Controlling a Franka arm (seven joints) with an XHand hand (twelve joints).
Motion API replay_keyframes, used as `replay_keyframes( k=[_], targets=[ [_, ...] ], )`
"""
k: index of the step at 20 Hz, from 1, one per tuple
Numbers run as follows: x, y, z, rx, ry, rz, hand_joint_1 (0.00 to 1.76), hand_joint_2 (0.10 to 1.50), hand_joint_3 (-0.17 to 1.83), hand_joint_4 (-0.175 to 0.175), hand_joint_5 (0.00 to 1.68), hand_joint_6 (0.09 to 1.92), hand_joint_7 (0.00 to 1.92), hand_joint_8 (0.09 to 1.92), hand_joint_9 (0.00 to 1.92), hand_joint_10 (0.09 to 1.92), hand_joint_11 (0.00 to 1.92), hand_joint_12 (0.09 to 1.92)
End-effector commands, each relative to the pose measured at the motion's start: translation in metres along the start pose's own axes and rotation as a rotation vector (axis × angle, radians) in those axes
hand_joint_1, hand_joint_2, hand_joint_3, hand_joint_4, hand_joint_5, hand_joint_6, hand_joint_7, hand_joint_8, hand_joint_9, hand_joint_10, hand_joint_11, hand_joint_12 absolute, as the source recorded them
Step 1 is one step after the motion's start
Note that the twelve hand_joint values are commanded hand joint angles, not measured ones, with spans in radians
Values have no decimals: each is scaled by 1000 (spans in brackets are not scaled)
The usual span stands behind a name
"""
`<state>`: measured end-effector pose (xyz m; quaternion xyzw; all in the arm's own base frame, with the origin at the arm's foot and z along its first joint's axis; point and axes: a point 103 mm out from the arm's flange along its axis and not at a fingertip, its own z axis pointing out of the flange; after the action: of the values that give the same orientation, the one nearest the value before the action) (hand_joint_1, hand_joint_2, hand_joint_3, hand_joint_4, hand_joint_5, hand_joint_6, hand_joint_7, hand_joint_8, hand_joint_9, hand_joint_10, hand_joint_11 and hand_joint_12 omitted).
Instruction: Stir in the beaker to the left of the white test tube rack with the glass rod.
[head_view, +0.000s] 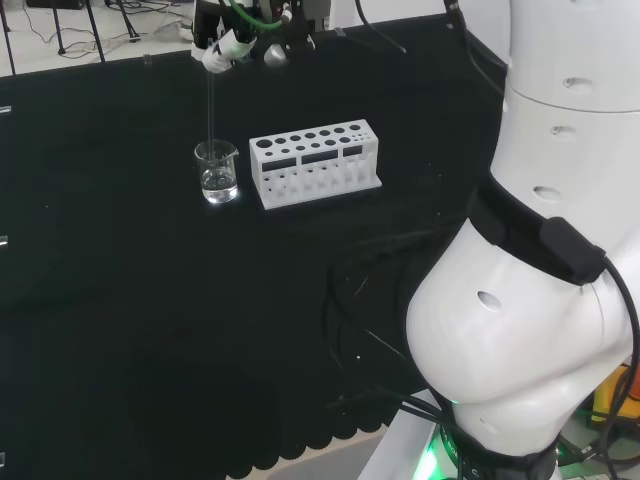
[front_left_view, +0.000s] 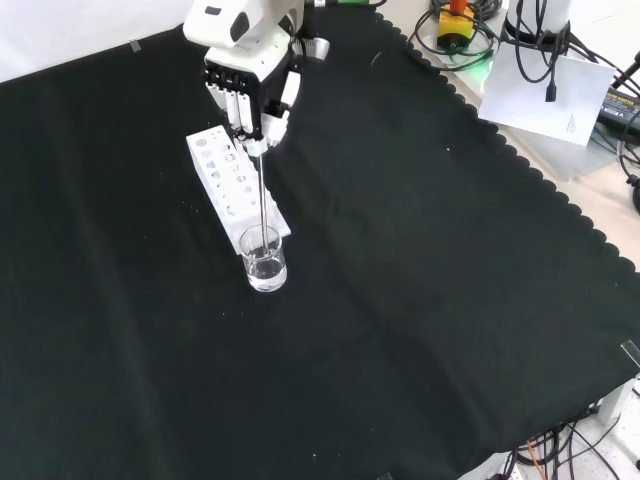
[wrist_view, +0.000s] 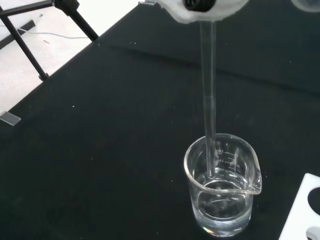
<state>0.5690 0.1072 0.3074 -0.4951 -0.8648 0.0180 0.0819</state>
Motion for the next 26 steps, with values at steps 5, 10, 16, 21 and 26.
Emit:
replay_keyframes(
  k=[5,10,16,21,26],
  targets=[
    [-5,14,24,51,-33,-17,1332,1029,-175,-175,1478,87,1378,604,1734,451,1707,413],
    [5,18,31,69,-48,-32,1332,1029,-175,-175,1479,87,1379,603,1734,449,1706,412],
    [11,29,36,63,-53,-40,1332,1029,-175,-175,1479,87,1380,601,1735,448,1707,411],
    [-5,39,33,57,-55,-27,1332,1029,-175,-175,1479,87,1381,599,1736,446,1707,410],
    [-21,35,33,59,-49,0,1332,1029,-175,-175,1479,87,1381,597,1736,445,1707,410]
  ],
)
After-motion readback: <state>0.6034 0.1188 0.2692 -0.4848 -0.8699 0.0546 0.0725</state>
